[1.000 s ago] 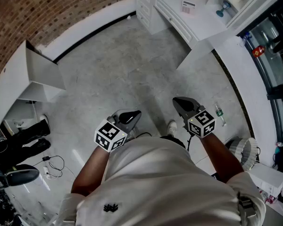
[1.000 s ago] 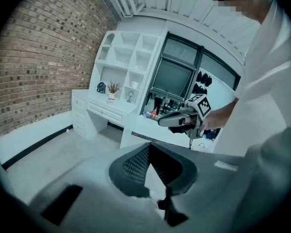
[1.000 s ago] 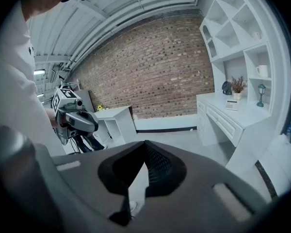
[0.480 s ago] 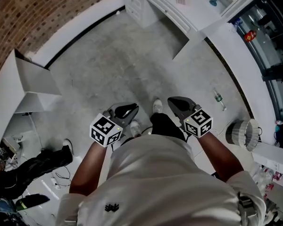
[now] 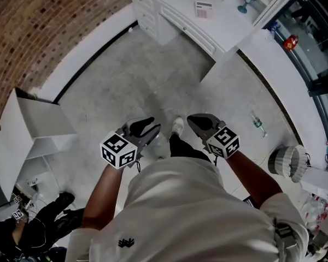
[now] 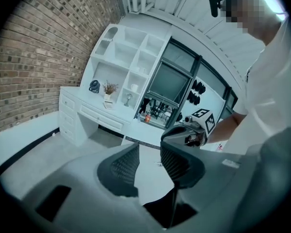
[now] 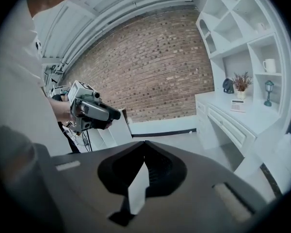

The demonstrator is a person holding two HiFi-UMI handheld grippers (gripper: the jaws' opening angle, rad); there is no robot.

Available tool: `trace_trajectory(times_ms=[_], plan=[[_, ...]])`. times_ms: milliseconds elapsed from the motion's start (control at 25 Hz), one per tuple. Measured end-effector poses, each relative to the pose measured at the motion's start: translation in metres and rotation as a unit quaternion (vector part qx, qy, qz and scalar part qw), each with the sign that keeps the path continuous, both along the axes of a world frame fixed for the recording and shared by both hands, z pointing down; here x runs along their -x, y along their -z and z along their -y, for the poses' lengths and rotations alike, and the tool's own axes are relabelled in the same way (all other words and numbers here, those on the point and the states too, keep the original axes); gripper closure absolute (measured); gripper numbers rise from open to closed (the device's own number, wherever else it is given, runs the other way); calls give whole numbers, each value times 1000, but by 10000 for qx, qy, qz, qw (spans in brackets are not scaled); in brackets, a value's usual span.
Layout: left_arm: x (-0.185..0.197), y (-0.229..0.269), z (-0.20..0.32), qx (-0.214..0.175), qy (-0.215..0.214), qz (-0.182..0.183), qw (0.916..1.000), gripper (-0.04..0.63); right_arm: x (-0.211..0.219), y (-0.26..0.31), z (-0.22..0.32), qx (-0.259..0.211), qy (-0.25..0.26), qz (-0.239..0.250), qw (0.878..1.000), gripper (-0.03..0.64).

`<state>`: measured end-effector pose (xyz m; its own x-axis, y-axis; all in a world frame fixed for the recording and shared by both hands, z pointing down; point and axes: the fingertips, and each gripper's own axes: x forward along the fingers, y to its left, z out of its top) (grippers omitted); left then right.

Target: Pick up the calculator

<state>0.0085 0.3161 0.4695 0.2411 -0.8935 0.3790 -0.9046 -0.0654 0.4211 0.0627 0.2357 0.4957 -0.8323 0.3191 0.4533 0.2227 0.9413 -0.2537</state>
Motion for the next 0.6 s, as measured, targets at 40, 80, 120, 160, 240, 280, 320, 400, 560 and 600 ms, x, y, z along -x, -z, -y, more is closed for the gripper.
trace_trajectory(times_ms=[40, 80, 120, 160, 240, 280, 320, 400, 560, 600], plan=[[11, 1, 15, 20, -14, 14, 10000, 454, 10, 1, 15, 2, -11, 21, 10000, 604], [21, 3, 31, 42, -30, 34, 10000, 449, 19, 1, 29, 7, -26, 36, 10000, 604], [31, 5, 47, 62, -47, 60, 10000, 446, 26, 2, 44, 18, -46, 48, 10000, 604], [40, 7, 63, 76, -66, 88, 9999, 445, 32, 2, 59, 35, -72, 56, 10000, 604], [58, 11, 98, 85, -109, 136, 9998, 439, 43, 1, 90, 67, -140, 60, 9999, 604], [66, 12, 115, 88, -134, 166, 9997, 437, 47, 0, 105, 86, -187, 62, 9998, 604], [72, 12, 132, 97, -162, 204, 9996, 436, 50, 0, 120, 115, -253, 60, 9996, 604], [83, 12, 163, 131, -239, 277, 9992, 436, 53, -3, 148, 168, -426, 43, 9989, 604], [93, 9, 210, 236, -524, 348, 9977, 436, 50, -5, 190, 199, -802, 49, 9966, 604], [96, 9, 222, 252, -605, 363, 9972, 436, 49, -5, 201, 208, -915, 70, 9956, 604]])
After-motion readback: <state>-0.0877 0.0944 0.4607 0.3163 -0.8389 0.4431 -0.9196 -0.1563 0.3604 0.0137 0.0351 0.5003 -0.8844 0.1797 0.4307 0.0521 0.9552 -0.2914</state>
